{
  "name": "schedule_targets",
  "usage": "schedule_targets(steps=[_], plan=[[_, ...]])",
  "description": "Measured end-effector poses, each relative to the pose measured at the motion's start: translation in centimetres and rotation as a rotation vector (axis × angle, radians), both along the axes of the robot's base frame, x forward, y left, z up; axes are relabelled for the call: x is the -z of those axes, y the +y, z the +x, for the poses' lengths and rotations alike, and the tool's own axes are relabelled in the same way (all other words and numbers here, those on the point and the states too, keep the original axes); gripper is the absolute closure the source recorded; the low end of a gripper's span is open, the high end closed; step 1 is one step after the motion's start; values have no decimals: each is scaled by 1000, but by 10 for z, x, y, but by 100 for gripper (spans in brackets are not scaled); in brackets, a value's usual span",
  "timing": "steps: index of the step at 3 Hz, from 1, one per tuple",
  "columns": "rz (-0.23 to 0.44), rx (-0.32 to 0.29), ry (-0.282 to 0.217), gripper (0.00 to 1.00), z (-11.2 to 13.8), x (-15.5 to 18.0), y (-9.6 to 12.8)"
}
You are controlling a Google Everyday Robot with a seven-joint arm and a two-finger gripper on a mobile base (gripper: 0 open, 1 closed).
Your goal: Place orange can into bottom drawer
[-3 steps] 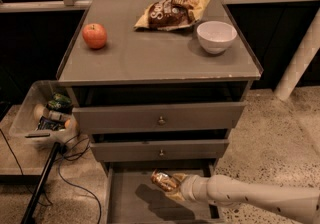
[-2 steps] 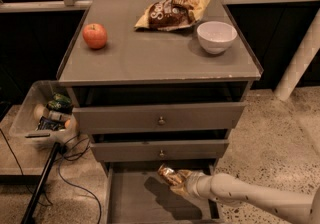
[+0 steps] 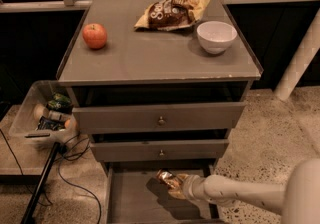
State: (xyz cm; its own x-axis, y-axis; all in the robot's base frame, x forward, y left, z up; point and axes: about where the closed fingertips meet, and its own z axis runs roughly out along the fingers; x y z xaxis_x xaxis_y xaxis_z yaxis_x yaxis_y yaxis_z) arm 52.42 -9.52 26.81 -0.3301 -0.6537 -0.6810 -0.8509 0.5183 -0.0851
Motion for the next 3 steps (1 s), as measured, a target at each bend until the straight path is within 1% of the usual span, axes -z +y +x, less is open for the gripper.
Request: schedule_targets(steps=[1, 2, 3], plan=[[-51, 26, 35, 100, 3, 51, 4], [-69, 46, 30, 100, 5, 79, 4], [-50, 48, 1, 100, 4, 93, 1]])
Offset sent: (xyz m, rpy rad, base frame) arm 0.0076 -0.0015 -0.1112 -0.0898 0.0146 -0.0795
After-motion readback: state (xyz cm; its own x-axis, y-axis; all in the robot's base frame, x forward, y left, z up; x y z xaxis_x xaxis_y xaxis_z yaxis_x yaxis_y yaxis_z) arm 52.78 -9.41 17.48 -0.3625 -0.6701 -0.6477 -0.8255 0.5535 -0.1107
